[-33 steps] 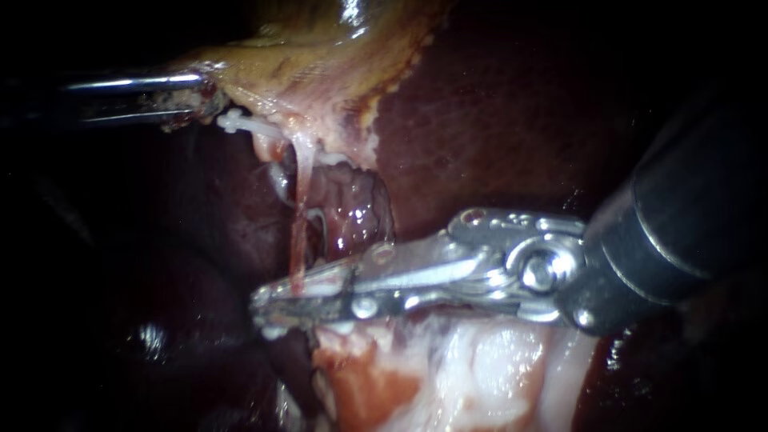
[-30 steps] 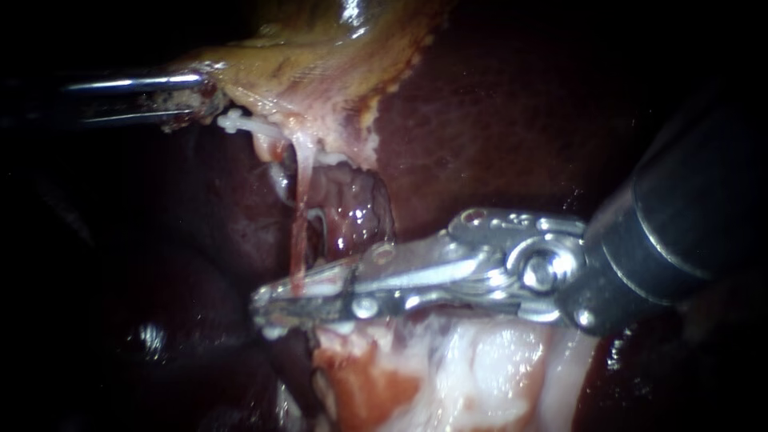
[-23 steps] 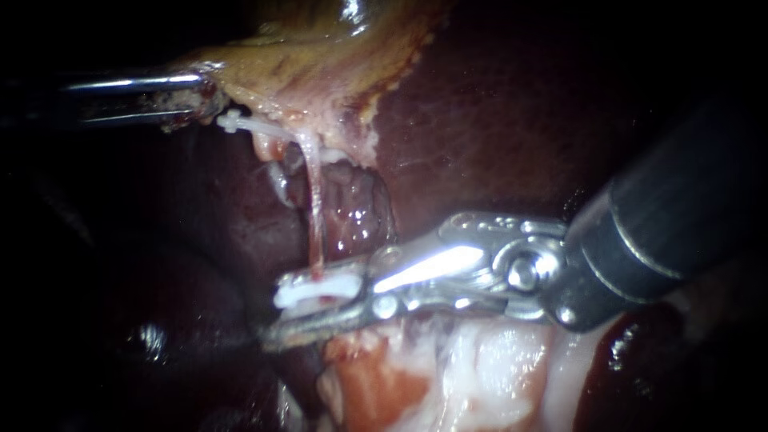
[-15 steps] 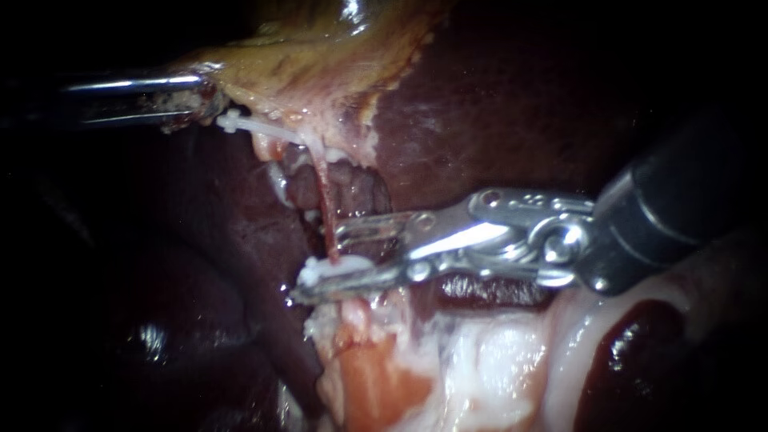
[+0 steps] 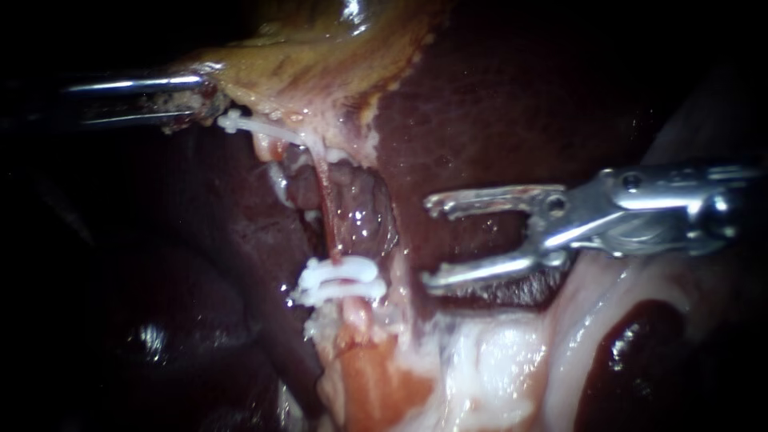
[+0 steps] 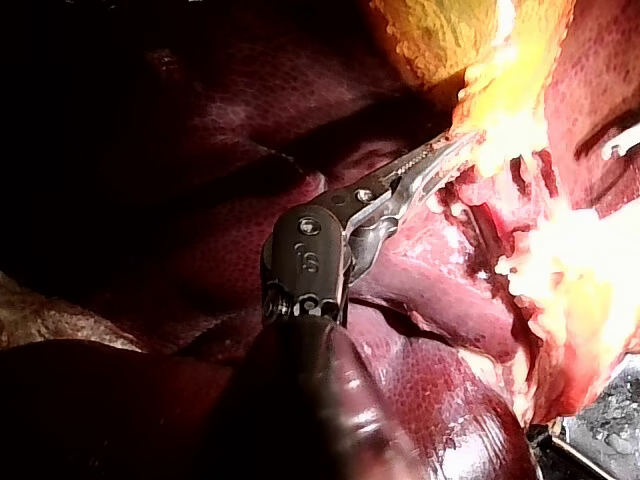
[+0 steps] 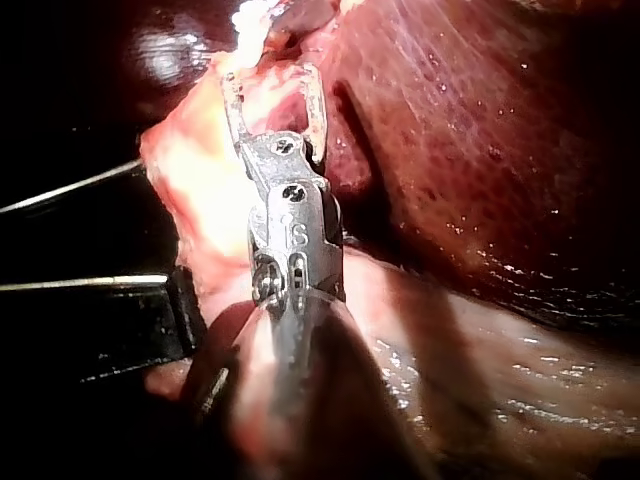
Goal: Going back second clip right tube
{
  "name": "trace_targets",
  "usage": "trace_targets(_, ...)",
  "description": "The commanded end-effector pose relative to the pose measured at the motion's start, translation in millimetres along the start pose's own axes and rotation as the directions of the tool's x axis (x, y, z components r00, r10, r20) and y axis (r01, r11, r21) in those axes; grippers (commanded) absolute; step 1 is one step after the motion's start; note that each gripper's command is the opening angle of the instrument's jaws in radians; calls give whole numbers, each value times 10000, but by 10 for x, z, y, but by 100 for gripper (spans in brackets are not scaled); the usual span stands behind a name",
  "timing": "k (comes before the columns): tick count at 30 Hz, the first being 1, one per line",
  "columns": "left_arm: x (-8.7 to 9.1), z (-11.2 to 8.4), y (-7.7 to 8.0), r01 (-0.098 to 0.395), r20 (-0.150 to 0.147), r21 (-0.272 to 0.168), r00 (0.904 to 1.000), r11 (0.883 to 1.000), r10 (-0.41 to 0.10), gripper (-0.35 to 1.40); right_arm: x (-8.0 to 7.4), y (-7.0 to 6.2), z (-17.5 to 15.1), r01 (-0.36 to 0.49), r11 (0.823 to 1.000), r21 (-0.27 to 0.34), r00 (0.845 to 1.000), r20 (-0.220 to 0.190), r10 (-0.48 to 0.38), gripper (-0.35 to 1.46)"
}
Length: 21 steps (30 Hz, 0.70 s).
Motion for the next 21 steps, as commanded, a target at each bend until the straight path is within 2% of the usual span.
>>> trace_targets(1, -1, 1, 0, -8, -5, 10, 10000, 10000, 8, -35, -1, 0, -3, 65, 10000, 16, 10000, -3, -65, 50)
trace_targets(6, -4, 9, 1, -28, -37, 82, 10000, 10000, 28, -35, -6, -2, -12, 206, 9998, 61, 9998, -2, -206, 50)
trace_targets(9, -9, 20, -2, -53, -36, 45, 10000, 10000, 53, -35, -7, -3, -16, 272, 9996, 78, 9996, -2, -272, 50)
trace_targets(16, -29, 51, -11, -173, -21, -105, 9998, 9998, 173, -35, -8, -6, -21, 282, 9995, 102, 9996, -2, -282, 50)
trace_targets(21, -38, 62, -9, -228, -6, -186, 9997, 9996, 228, -35, -8, -6, -21, 283, 9995, 103, 9996, -2, -283, 50)
